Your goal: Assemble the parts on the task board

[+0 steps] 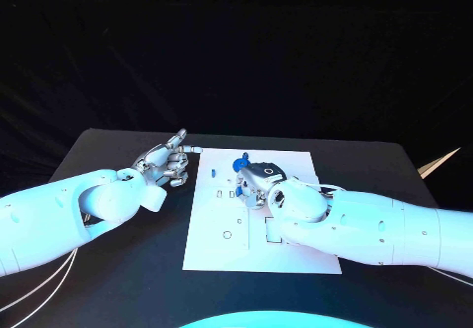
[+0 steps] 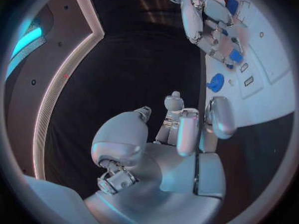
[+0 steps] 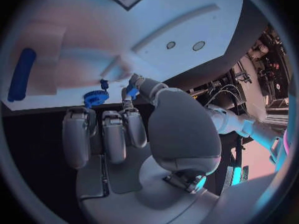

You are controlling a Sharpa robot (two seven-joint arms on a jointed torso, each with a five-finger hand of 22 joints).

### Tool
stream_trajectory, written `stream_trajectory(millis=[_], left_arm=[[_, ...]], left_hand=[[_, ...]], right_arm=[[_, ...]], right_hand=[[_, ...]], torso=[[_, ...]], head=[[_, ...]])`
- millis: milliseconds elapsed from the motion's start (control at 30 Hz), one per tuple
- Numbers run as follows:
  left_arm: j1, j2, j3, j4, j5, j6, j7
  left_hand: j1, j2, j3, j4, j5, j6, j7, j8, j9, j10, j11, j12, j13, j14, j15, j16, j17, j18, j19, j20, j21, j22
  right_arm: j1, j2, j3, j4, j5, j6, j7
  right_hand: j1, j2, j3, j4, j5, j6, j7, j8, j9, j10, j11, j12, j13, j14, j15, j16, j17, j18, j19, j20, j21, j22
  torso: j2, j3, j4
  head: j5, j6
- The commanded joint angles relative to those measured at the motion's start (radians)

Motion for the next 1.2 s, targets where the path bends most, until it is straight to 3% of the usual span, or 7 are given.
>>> stream_trajectory(millis=[33,1200], left_arm=[[0.001,0.002,0.001,0.001,-0.001,0.003,0.003],[0.001,0.003,0.001,0.003,-0.002,0.017,0.000]], left_hand=[[0.022,0.000,-0.038,0.008,0.022,-0.004,0.010,-0.018,0.001,-0.029,0.003,-0.016,-0.011,0.045,0.010,-0.012,0.139,0.006,-0.025,-0.008,-0.016,-0.016],[0.043,-0.003,-0.039,0.007,0.022,-0.004,0.010,-0.019,0.001,-0.033,0.003,-0.018,-0.014,0.042,0.011,-0.014,0.134,0.007,-0.029,-0.008,-0.018,-0.021]], right_arm=[[-0.001,0.000,0.000,0.003,-0.007,0.012,-0.005],[-0.006,0.010,-0.001,-0.003,-0.026,0.027,-0.027]], right_hand=[[-0.026,0.021,0.015,-0.008,0.008,0.027,-0.002,0.030,0.031,0.019,-0.007,0.019,0.161,0.100,-0.012,0.011,0.274,-0.016,0.068,-0.008,0.023,0.237],[-0.046,0.003,0.000,-0.003,0.008,0.015,0.002,0.023,0.029,0.011,-0.005,0.009,0.153,0.098,-0.011,0.006,0.267,-0.014,0.064,-0.008,0.009,0.232]], torso=[[0.000,-0.0004,-0.0004],[0.000,-0.0002,0.0002]], head=[[-0.001,-0.001],[-0.001,-0.003]])
